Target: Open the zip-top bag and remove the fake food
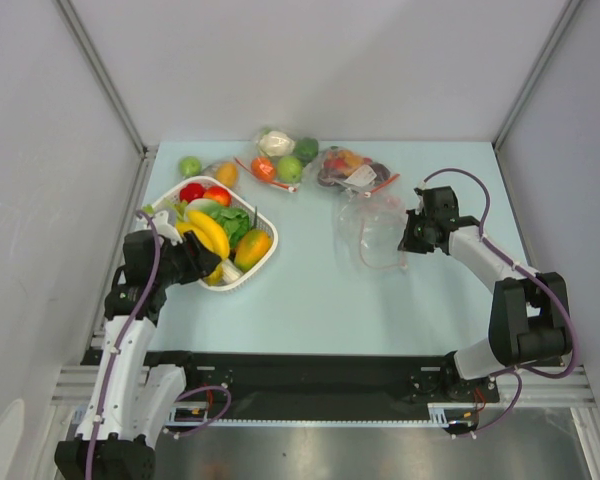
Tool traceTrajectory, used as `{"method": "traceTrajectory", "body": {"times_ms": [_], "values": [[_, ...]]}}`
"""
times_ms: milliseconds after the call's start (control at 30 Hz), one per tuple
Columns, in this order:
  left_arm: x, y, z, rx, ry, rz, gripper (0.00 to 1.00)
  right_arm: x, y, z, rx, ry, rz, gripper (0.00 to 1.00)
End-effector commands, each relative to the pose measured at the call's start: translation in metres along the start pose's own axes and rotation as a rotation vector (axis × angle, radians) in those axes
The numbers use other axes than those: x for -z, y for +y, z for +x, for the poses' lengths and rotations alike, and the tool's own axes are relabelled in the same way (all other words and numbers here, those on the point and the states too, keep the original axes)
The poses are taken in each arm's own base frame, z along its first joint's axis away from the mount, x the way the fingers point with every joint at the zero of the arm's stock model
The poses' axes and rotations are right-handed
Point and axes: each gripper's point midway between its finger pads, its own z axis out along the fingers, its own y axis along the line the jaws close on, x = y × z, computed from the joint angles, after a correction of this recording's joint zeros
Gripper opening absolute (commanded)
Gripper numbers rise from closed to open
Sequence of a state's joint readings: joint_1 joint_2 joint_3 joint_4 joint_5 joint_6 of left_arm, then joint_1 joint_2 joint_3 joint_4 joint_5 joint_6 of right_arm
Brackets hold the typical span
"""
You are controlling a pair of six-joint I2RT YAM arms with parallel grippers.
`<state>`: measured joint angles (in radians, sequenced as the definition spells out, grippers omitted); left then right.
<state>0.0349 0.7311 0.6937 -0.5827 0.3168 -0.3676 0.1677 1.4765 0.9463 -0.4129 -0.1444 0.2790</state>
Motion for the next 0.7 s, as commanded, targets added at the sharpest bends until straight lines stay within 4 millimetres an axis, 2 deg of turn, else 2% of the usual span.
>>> {"method": "traceTrajectory", "body": {"times_ms": [0, 33, 367, 500, 667], "values": [[-0.001, 0.001, -0.001, 0.02, -0.006, -0.008, 0.59, -0.001, 0.001, -0.004, -0.004, -0.015, -0.009, 0.0], [-0.001, 0.002, -0.001, 0.019, -0.008, -0.009, 0.65, 0.0, 0.001, -0.004, -0.003, -0.016, -0.01, 0.0], [0.012, 0.0, -0.021, -0.001, -0.056, -0.048, 0.89, 0.0, 0.001, -0.004, -0.006, -0.016, -0.01, 0.0], [0.021, -0.003, -0.029, 0.013, -0.087, -0.057, 0.93, 0.002, 0.003, -0.007, -0.007, -0.025, -0.013, 0.0], [0.047, -0.012, -0.058, -0.052, -0.221, -0.064, 0.95, 0.006, 0.004, -0.012, 0.002, -0.032, -0.01, 0.0]]}}
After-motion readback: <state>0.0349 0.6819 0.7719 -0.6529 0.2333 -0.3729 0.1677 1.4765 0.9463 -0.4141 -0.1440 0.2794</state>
